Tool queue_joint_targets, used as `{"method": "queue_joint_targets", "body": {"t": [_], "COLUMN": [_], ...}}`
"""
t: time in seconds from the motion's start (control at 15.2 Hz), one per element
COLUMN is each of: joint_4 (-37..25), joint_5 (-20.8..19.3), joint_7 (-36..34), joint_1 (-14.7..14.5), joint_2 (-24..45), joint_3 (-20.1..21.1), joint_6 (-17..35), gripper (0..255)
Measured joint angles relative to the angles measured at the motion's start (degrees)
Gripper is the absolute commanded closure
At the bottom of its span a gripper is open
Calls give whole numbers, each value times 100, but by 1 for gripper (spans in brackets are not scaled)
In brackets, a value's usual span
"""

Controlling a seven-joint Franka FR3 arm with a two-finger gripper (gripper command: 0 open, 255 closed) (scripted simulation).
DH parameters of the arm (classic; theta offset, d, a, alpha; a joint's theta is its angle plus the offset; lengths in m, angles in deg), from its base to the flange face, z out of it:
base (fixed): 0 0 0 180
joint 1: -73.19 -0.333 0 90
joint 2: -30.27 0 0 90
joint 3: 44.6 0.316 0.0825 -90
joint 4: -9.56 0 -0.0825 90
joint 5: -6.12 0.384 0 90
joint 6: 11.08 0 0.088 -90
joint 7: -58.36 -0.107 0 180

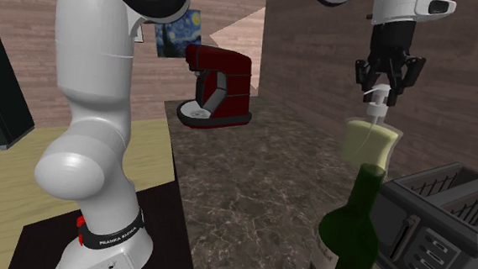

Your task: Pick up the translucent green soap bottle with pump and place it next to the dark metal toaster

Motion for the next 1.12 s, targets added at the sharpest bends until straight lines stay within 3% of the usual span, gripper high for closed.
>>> {"method": "queue_joint_targets", "body": {"t": [1.12], "joint_4": [1466], "joint_5": [-36], "joint_7": [-157], "joint_1": [-4], "joint_2": [-111], "joint_3": [5], "joint_6": [1346], "gripper": [255]}}
